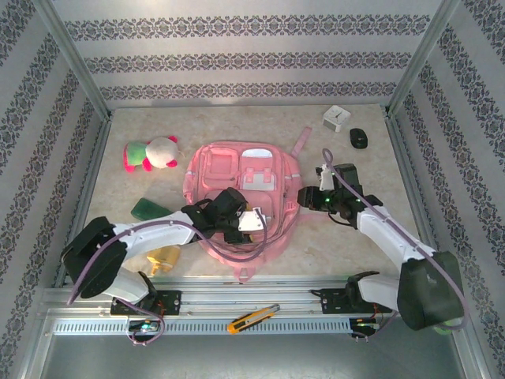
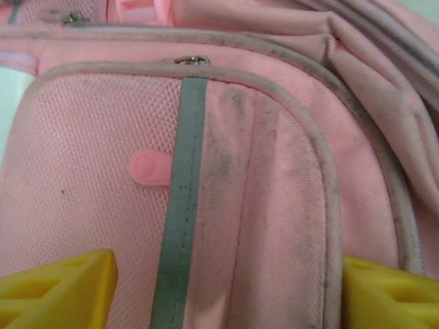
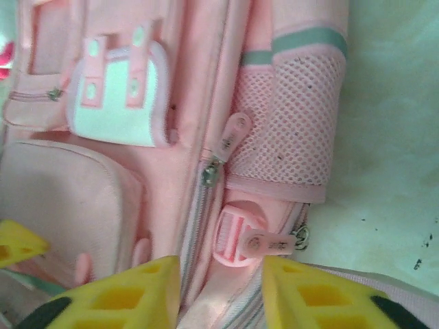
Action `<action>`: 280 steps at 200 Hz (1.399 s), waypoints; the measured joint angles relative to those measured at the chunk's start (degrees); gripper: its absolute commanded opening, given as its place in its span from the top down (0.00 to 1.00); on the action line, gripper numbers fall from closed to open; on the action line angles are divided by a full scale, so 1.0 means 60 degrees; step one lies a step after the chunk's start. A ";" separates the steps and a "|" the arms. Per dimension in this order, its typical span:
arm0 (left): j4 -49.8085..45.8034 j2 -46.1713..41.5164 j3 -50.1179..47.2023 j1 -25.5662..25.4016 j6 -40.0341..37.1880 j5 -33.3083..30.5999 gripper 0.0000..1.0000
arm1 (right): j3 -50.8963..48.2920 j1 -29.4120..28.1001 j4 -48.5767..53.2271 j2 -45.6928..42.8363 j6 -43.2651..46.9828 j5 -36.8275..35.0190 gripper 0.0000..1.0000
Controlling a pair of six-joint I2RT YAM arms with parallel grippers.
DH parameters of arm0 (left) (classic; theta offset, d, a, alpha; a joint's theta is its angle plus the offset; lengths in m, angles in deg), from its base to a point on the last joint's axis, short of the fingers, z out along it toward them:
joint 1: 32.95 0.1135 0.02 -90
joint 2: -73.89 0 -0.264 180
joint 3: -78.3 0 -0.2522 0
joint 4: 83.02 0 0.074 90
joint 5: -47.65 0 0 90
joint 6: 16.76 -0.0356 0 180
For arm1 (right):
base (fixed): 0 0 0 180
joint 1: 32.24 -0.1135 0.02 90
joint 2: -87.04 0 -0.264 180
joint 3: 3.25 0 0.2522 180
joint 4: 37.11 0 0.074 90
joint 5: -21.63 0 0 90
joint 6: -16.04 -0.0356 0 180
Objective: Pack the student bag
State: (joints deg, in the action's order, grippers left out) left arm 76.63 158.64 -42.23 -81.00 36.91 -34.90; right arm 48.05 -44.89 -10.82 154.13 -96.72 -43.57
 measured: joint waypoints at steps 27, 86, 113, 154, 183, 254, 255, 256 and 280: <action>0.0011 -0.0069 0.0047 0.0018 0.0186 0.0280 1.00 | 0.0000 0.0000 0.0080 -0.0787 0.0648 0.0069 0.47; -0.0080 -0.2320 0.0047 0.1614 0.0892 0.2331 1.00 | 0.0809 0.0168 0.0612 -0.0408 0.3756 0.1362 0.42; -0.0127 -0.2718 0.0047 0.2302 0.0922 0.3151 1.00 | 0.2036 0.0273 0.1315 0.1075 0.6222 0.1851 0.41; -0.0612 -0.2725 0.0047 0.2543 0.0583 0.3763 1.00 | 0.2980 0.0204 0.2215 0.2743 1.0153 0.2120 0.42; -0.0634 -0.2725 0.0047 0.2594 0.0510 0.3963 1.00 | 0.3945 0.0186 0.2685 0.4237 1.1857 0.2229 0.44; -0.0790 -0.2659 0.0266 0.2667 0.0379 0.4080 1.00 | 0.5956 -0.0127 0.4288 0.6368 1.4120 0.2765 0.61; -0.0790 -0.2659 0.0266 0.2667 0.0382 0.4084 1.00 | 0.5989 -0.0127 0.4335 0.6382 1.4200 0.2790 0.62; -0.0790 -0.2659 0.0266 0.2667 0.0382 0.4080 1.00 | 0.6003 -0.0127 0.4357 0.6390 1.4240 0.2790 0.63; -0.0780 -0.2594 0.0284 0.2710 0.0382 0.4098 1.00 | 0.6255 -0.0120 0.5176 0.6455 1.4713 0.3031 0.83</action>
State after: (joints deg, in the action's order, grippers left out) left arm 71.95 143.07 -40.52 -64.74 39.20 -10.31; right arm 85.58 -45.61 20.24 192.86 -8.44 -25.38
